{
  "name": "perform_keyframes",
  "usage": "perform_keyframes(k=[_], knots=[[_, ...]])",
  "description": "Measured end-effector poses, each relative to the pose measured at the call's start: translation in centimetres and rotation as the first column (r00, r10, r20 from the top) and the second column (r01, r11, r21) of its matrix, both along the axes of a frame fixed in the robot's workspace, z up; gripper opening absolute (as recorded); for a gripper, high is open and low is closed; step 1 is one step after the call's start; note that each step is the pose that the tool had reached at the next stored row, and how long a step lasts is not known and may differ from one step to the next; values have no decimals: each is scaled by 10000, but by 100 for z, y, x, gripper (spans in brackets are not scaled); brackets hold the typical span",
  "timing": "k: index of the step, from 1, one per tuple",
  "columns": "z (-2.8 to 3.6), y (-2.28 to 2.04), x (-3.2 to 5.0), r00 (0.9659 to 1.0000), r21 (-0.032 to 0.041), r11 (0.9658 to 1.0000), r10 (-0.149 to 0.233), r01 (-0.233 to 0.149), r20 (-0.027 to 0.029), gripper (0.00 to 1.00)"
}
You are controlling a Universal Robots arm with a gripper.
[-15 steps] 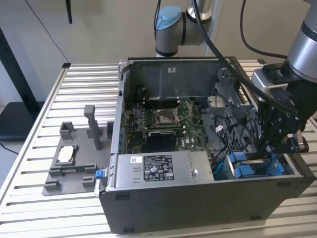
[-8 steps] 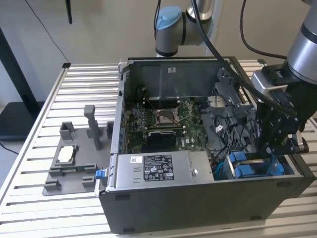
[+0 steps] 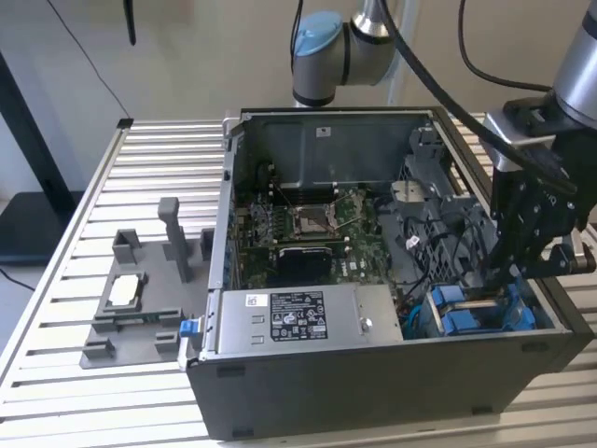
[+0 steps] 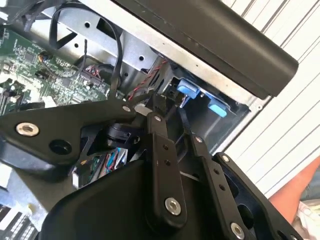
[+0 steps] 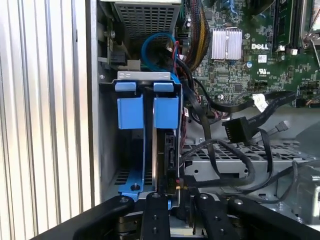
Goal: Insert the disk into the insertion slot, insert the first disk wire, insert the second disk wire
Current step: 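Insert the first disk wire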
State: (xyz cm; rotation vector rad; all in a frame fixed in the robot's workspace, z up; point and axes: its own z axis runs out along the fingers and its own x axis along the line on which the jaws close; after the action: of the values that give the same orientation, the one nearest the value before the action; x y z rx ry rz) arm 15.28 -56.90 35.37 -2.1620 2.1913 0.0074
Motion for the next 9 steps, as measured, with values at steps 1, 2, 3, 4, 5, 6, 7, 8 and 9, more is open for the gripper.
perform_keyframes(k=[1,2,3,4,5,6,7,8,9], knots=[[46,0,0,10000,0,10000,0,0,0,27],[93,0,0,10000,-1,10000,0,0,0,27],[138,0,0,10000,-1,10000,0,0,0,27],[183,0,0,10000,1,10000,0,0,0,27],[229,0,0,10000,-1,10000,1,-1,0,27],[277,0,-1,10000,-1,10000,1,-1,0,27],[319,0,-1,10000,-1,10000,2,-2,0,27],[366,0,-1,10000,-2,10000,1,-1,0,27],[406,0,-2,10000,0,10000,1,-1,1,27]])
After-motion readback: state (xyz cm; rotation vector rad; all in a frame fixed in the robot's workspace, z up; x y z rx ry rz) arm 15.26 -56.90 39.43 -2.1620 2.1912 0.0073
